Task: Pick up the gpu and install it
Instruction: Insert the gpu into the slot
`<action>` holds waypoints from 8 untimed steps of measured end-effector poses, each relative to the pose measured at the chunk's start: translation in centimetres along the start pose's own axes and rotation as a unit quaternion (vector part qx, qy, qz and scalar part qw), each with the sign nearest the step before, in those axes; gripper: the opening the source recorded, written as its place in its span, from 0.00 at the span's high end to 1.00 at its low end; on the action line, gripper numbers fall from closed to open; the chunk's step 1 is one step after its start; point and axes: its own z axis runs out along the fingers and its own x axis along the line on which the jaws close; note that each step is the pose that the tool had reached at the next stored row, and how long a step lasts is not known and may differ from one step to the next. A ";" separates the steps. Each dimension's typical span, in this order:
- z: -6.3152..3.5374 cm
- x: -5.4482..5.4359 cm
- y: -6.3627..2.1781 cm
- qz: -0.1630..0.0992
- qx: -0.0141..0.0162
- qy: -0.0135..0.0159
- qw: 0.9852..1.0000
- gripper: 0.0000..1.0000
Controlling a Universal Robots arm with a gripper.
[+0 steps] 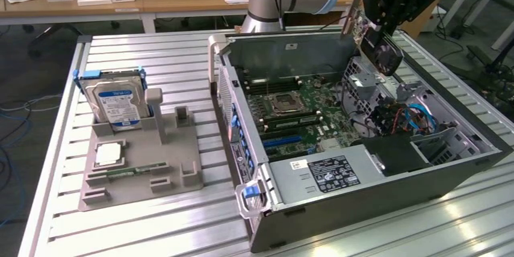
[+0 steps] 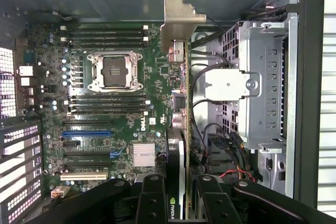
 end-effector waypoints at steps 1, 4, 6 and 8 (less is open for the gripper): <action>0.00 0.0 0.00 0.000 0.000 0.000 1.000 0.73; 0.02 0.0 0.00 -0.007 0.000 0.000 1.000 0.73; 0.03 0.0 0.00 -0.016 0.002 0.000 1.000 0.73; 0.04 0.0 0.00 -0.025 0.003 0.001 1.000 0.73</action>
